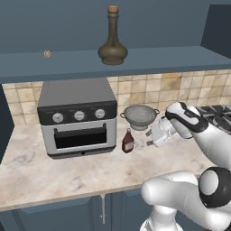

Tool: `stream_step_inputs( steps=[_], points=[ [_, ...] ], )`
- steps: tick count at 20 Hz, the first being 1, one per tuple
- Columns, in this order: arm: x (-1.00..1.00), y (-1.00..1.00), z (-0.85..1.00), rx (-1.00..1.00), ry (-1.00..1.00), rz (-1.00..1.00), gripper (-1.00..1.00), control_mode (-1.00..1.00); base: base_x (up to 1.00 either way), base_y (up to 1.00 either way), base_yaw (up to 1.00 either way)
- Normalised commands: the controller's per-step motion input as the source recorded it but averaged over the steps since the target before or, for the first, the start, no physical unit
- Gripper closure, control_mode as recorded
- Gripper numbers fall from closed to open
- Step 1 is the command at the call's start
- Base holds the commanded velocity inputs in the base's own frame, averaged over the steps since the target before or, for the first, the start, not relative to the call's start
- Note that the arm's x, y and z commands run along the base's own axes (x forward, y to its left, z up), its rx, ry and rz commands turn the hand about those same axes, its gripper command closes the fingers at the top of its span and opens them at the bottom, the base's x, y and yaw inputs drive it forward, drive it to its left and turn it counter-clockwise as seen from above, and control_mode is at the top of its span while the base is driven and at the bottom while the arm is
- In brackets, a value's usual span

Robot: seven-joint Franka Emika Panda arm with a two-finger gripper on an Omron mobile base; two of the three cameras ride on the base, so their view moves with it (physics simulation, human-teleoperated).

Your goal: Pick the ketchup and oil and vinegar bottle from the counter and place them in the cabinet.

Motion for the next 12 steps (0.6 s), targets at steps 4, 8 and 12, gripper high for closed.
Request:
stream_step_inputs(
  steps=[4, 8, 12],
  points=[
    [-0.01, 0.00, 0.00, 0.06, 0.02, 0.00, -1.00, -1.00, 0.00, 0.00, 0.00],
    [-0.01, 0.01, 0.00, 0.05, 0.00, 0.00, -1.00, -1.00, 0.00, 0.00, 0.00],
    [-0.19, 0.07, -0.02, 0.06, 0.00, 0.00, -1.00, -1.00, 0.00, 0.00, 0.00]
  ],
)
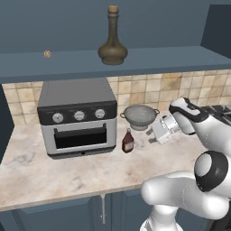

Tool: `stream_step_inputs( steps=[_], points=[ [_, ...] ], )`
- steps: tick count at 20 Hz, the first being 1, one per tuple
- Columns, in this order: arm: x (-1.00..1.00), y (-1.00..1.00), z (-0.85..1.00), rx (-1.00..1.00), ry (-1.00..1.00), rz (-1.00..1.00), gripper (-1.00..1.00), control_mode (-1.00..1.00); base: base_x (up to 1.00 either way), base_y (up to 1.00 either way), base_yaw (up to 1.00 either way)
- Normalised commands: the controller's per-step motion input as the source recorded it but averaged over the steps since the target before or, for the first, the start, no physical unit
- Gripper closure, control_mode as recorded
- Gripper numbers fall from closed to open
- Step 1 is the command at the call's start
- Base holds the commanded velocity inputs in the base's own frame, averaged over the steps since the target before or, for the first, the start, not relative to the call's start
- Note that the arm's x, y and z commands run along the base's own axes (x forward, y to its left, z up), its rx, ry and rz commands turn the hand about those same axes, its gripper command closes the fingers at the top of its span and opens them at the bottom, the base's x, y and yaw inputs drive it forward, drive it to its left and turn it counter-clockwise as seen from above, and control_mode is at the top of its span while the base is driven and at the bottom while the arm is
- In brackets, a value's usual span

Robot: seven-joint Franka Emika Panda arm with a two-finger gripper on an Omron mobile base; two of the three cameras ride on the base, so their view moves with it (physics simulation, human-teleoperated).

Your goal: Pick the ketchup and oil and vinegar bottle from the counter and place them in the cabinet.

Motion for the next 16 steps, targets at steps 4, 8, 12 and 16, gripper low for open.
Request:
stream_step_inputs(
  steps=[4, 8, 12, 16],
  points=[
    [-0.46, 0.02, -0.16, 0.08, -0.06, 0.00, -1.00, -1.00, 0.00, 0.00, 0.00],
    [-0.11, 0.00, -0.02, 0.02, -0.03, 0.00, -1.00, -1.00, 0.00, 0.00, 0.00],
    [0.01, 0.03, 0.00, 0.02, 0.00, 0.00, -1.00, -1.00, 0.00, 0.00, 0.00],
    [0.24, 0.16, 0.00, 0.02, 0.02, 0.00, -1.00, -1.00, 0.00, 0.00, 0.00]
  ],
)
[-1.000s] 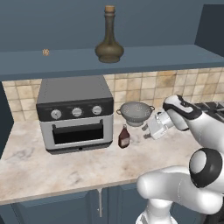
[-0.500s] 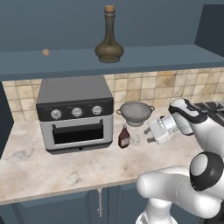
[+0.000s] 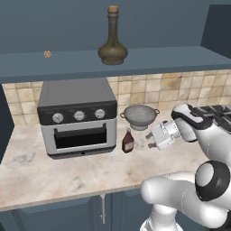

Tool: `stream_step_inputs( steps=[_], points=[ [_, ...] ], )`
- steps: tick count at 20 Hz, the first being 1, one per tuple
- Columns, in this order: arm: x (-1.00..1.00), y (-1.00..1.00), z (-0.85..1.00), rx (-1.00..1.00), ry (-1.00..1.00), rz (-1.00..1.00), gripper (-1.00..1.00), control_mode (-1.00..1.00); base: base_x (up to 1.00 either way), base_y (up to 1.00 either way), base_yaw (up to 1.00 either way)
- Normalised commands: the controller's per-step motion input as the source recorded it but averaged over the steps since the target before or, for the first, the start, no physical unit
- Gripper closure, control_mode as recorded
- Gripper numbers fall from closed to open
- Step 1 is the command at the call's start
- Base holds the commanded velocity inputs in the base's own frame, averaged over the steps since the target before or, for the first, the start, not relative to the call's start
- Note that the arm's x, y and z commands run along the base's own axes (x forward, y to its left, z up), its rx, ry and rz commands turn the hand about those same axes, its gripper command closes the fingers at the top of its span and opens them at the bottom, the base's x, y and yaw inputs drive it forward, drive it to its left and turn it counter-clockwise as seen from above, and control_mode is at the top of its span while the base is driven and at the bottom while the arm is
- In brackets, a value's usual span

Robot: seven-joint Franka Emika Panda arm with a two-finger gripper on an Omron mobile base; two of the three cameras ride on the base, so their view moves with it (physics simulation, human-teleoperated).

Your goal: Pick the ketchup and oil and vinegar bottle from the counter and place them in the cabinet.

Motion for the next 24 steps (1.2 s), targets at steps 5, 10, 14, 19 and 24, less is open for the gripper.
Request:
stream_step_inputs(
  steps=[5, 10, 14, 19, 24],
  points=[
    [0.37, 0.18, 0.00, 0.05, 0.04, 0.00, -1.00, -1.00, 0.00, 0.00, 0.00],
    [0.39, 0.12, 0.00, 0.06, 0.05, 0.00, -1.00, -1.00, 0.00, 0.00, 0.00],
    [0.28, 0.09, -0.02, 0.07, 0.01, 0.00, -1.00, -1.00, 0.00, 0.00, 0.00],
    [0.19, 0.06, -0.04, 0.06, 0.00, 0.00, -1.00, -1.00, 0.00, 0.00, 0.00],
    [0.06, 0.00, -0.14, 0.05, 0.03, 0.00, -1.00, -1.00, 0.00, 0.00, 0.00]
  ],
)
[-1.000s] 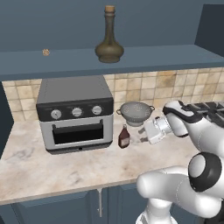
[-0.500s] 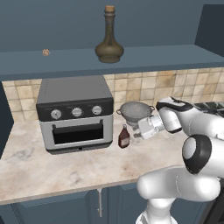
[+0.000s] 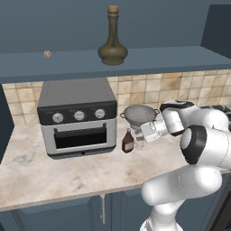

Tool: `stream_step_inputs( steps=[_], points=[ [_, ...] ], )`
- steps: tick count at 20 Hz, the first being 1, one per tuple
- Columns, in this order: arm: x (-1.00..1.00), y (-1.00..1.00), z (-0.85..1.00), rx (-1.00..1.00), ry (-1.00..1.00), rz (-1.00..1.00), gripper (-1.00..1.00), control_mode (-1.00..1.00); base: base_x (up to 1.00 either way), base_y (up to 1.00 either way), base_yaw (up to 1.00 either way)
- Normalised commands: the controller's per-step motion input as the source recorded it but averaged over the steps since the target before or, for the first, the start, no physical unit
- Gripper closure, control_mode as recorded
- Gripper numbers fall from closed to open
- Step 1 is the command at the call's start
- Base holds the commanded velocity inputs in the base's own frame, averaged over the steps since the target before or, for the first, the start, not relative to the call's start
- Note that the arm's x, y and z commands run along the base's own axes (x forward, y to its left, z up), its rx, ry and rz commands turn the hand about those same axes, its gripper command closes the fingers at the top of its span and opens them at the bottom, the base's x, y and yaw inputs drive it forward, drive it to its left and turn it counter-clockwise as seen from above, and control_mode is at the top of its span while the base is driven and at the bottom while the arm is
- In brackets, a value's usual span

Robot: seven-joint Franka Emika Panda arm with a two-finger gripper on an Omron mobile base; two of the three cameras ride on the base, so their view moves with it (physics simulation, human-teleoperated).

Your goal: Pick the ketchup and oil and vinegar bottle from the counter and place them in the cabinet.

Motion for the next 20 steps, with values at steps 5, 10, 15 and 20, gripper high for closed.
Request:
stream_step_inputs(
  steps=[5, 10, 15, 20],
  points=[
    [0.00, 0.03, -0.13, 0.06, 0.01, 0.00, -1.00, -1.00, 0.00, 0.00, 0.00],
    [0.00, 0.18, -0.05, 0.05, 0.00, 0.00, -1.00, -1.00, 0.00, 0.00, 0.00],
    [0.01, 0.22, 0.00, 0.04, 0.03, 0.00, -1.00, -1.00, 0.00, 0.00, 0.00],
    [0.04, 0.15, 0.00, 0.02, 0.01, -0.01, -1.00, -1.00, 0.00, 0.00, 0.00]
  ],
)
